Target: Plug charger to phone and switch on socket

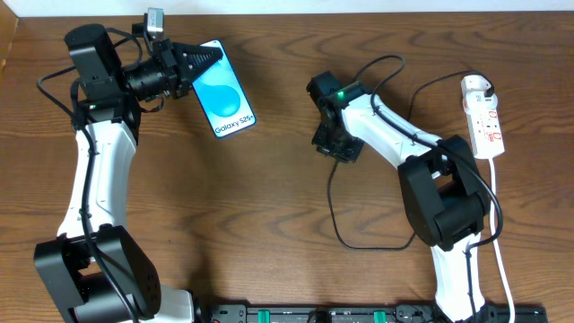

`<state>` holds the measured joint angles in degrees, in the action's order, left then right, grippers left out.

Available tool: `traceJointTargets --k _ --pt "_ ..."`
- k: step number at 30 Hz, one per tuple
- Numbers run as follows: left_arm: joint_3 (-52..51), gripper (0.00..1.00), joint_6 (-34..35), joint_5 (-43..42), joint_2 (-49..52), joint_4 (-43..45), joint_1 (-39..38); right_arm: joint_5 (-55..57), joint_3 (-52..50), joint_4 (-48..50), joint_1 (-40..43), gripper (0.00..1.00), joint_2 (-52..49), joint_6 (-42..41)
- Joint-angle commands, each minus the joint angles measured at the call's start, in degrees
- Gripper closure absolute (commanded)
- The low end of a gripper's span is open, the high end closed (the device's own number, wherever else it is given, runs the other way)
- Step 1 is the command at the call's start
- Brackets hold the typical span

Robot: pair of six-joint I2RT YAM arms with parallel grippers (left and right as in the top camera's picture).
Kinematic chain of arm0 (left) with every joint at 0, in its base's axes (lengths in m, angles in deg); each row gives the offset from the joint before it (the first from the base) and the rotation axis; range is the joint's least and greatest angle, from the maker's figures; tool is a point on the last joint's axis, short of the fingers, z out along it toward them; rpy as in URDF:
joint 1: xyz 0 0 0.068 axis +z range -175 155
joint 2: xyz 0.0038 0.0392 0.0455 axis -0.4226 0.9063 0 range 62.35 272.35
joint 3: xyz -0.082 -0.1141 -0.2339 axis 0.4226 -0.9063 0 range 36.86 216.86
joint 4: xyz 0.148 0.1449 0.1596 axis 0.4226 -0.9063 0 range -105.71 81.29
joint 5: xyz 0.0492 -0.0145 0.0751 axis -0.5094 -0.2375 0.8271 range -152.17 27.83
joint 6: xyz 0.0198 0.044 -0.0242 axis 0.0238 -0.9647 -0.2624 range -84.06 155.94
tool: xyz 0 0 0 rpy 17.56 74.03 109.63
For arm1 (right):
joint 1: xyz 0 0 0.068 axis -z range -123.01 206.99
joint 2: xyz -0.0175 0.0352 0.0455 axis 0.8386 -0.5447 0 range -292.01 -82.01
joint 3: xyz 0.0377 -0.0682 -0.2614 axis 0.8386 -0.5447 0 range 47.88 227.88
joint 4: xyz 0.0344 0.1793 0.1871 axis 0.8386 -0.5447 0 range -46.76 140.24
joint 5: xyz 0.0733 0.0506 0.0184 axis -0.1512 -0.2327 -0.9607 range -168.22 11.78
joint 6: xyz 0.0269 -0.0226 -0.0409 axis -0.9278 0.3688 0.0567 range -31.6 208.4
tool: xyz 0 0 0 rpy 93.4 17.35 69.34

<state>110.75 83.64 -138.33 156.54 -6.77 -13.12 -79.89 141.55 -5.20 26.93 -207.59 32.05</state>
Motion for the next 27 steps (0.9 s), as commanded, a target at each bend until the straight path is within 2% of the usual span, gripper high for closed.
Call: traceJointTargets --k 1,8,12,15,18,27 --pt "0.0 0.93 -0.8 -1.2 0.2 0.4 -0.2 0.7 -0.6 0.0 -1.1 0.99 1.5 -0.7" --pt "0.0 0.93 -0.8 -1.2 0.2 0.5 -0.2 -1.9 -0.7 0.3 -0.6 0.99 1.5 0.0" --pt "0.0 0.92 -0.7 -1.1 0.2 1.2 0.0 -16.0 -0.7 5.1 1.7 0.99 1.5 8.8" --pt "0.0 0.93 -0.1 -1.2 0.2 3.4 0.5 -33.8 -0.7 12.5 3.7 0.99 1.5 21.6" --pt "0.0 0.93 3.9 -1.2 0.2 7.4 1.4 -51.5 -0.7 19.6 5.0 0.99 1.5 30.7" --pt "0.0 0.92 19.7 0.6 0.2 25.4 4.8 -73.1 -0.7 35.5 5.0 0.99 1.5 38.3"
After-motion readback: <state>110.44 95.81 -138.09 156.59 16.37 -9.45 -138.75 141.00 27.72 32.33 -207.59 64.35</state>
